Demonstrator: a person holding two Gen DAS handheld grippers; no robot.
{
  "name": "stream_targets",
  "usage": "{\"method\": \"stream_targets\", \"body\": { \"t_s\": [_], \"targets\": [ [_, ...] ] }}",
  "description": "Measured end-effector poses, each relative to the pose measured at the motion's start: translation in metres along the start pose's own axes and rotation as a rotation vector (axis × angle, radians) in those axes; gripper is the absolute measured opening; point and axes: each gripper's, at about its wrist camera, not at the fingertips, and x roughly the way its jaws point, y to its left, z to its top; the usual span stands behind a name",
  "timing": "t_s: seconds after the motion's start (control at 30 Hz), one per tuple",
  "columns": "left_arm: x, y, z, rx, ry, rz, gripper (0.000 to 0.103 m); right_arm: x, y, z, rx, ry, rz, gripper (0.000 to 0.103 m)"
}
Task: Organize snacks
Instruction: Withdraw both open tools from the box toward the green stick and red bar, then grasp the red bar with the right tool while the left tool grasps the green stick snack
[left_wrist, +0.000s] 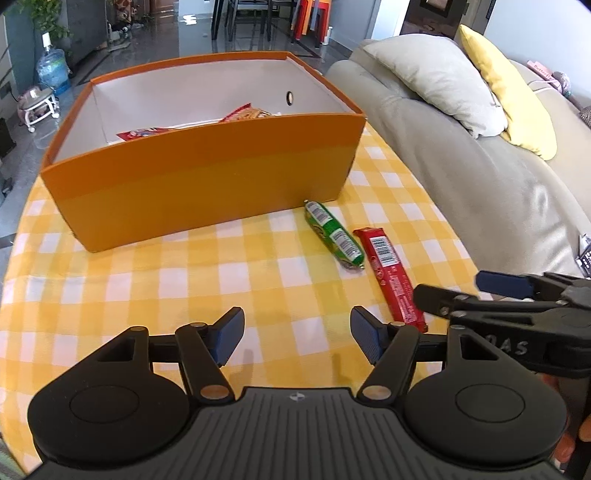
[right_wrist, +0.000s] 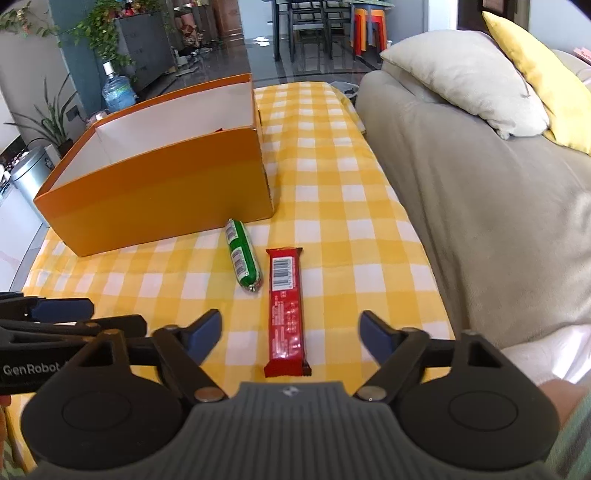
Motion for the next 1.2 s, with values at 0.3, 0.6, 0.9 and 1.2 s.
{"method": "stream_targets", "body": {
  "t_s": [0.3, 0.6, 0.9, 1.2],
  "targets": [
    [0.013, -0.003, 0.007, 0.008, 0.014, -0.003, 0.070, 0.031, 0.004, 0.009, -0.049, 0.028, 0.025, 0.061],
    [0.030, -0.003, 0.021, 0.000, 0.016, -0.010, 0.067, 0.060, 0.002, 0.016, -0.051, 0.087, 0.017, 0.048],
    [0.043, -0.005, 0.034, -0.022, 0.019, -0.051, 0.066, 0.076, -0.003, 0.018, -0.022, 0.135, 0.020, 0.033],
    [0.062, -0.013, 0.052, -0.043, 0.027, -0.062, 0.065, 0.079, -0.007, 0.023, -0.029, 0.122, 0.003, 0.022]
  ]
}}
